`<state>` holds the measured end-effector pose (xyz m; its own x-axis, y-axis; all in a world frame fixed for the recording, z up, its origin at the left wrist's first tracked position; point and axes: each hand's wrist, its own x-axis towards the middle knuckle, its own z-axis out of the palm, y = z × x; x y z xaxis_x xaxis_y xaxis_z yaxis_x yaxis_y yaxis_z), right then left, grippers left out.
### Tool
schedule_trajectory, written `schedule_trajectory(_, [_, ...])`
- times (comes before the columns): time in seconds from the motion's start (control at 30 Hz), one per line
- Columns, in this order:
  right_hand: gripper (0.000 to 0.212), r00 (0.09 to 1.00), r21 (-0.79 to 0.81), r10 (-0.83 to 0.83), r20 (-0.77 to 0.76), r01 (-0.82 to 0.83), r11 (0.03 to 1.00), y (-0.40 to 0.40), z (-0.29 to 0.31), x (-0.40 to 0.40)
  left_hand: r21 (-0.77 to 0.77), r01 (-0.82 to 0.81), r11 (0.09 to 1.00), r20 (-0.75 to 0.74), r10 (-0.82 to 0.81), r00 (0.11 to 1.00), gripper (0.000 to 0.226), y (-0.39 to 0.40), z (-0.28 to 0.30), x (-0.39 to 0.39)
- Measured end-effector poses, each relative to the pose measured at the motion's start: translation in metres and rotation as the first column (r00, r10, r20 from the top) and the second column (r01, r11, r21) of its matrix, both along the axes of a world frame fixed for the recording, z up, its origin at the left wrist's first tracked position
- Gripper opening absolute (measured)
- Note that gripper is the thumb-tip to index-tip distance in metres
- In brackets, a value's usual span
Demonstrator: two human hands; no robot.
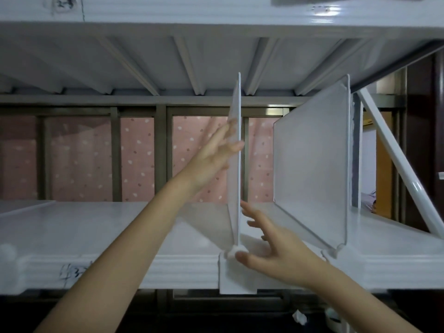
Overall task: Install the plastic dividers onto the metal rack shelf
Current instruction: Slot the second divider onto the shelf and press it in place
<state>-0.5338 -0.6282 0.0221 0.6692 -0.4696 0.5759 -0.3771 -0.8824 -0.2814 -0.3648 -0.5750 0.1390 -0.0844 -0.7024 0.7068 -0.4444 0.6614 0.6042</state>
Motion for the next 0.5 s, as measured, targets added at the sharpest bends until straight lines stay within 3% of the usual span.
schedule_trajectory(0.07, [0.080,0.994,-0.154,-0.064,-0.088,0.050,0.987,0.003,-0.011,-0.015,0.096,-0.043,0.994,0.078,0.036,0.996,0.045,0.016,-0.031,0.006])
schedule_trajectory(0.13, [0.078,0.990,-0.306,-0.101,-0.097,0.067,0.950,0.002,-0.022,-0.023,0.152,-0.155,0.976,0.255,0.113,0.960,0.051,0.029,-0.062,0.012])
schedule_trajectory(0.27, [0.071,0.979,-0.547,-0.172,-0.109,0.085,0.833,-0.005,-0.043,-0.025,-0.023,-0.444,0.896,0.670,0.343,0.659,0.065,0.033,-0.117,0.018])
schedule_trajectory(0.4, [0.072,0.968,-0.630,-0.241,-0.074,0.142,0.764,-0.008,-0.051,-0.020,-0.358,-0.449,0.819,0.707,0.552,0.442,0.064,0.029,-0.148,0.021])
schedule_trajectory(0.5, [0.066,0.964,-0.648,-0.264,-0.036,0.178,0.740,-0.011,-0.055,-0.016,-0.499,-0.399,0.769,0.665,0.635,0.392,0.073,0.022,-0.159,0.028])
